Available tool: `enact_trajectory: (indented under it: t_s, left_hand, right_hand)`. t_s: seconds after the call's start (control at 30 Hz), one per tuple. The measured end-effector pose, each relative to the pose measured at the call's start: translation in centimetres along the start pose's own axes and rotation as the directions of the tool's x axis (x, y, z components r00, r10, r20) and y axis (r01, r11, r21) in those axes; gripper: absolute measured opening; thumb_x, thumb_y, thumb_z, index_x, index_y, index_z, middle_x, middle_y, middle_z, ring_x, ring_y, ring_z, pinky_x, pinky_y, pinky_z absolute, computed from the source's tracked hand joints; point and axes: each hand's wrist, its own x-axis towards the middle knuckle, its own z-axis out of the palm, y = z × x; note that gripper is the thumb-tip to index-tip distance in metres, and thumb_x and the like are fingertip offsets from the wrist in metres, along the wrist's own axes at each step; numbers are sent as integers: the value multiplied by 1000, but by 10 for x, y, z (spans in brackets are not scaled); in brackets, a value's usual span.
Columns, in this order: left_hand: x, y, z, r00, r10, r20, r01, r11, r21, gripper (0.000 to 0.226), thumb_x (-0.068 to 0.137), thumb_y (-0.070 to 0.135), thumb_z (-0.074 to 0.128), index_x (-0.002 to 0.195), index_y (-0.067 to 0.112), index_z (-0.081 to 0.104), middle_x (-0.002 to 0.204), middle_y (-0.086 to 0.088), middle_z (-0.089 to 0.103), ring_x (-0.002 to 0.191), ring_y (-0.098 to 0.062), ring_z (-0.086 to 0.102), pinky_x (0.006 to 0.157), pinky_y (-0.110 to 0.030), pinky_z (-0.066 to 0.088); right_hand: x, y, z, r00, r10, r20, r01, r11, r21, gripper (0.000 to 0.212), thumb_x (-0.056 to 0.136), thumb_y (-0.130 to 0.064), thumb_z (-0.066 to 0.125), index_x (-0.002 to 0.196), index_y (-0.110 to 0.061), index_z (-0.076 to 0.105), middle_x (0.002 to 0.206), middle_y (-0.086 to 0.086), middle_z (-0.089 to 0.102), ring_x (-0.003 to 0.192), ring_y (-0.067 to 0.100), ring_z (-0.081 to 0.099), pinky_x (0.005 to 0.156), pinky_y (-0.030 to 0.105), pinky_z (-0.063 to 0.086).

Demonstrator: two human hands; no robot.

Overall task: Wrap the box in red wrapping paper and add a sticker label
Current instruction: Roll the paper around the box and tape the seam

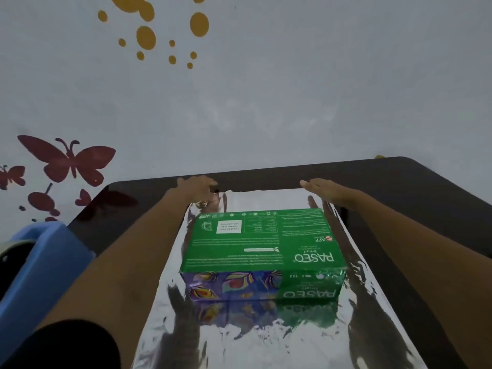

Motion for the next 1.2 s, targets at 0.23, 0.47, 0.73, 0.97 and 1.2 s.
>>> enact_trajectory:
  t_s: [0.23,0.47,0.73,0.97,1.2]
  left_hand:
    - [-16,6,-15,976,40,-213,-63,992,-106,7,83,23,66,76,25,63,82,9,63,86,-13,55,99,-40,32]
    - [-96,13,-31,856,170,-488,-331,906,-265,7,84,9,65,88,15,68,81,-1,70,82,-19,66,79,-31,50]
    - [-189,24,-11,622,184,-761,-482,856,-188,15,86,3,63,94,6,74,88,-6,74,74,-14,66,74,-15,47]
    - [-222,22,10,579,178,-796,-445,887,-125,16,86,10,63,94,13,75,86,-2,75,76,-20,67,69,-25,45]
    - [-233,23,27,611,120,-783,-338,933,-121,19,87,10,61,101,15,74,95,-2,74,82,-25,67,73,-33,49]
  right_hand:
    - [1,-26,0,975,-134,-179,105,981,-160,72,90,-62,34,147,-19,25,155,4,23,145,24,12,113,57,0]
    - [-39,-51,7,894,-399,-207,339,901,-270,76,87,-47,57,148,-21,20,153,9,26,141,26,23,114,52,17]
    - [-101,-86,24,835,-526,-161,287,666,-689,53,94,-37,51,142,-23,35,155,-3,24,146,15,7,113,55,0]
    - [-148,-80,27,784,-559,-270,179,620,-764,25,97,-26,45,112,-18,65,110,6,68,104,25,60,102,35,31]
    - [-175,-73,48,875,-445,-190,287,794,-536,44,99,-43,36,110,-11,63,83,7,63,78,24,59,71,32,45]
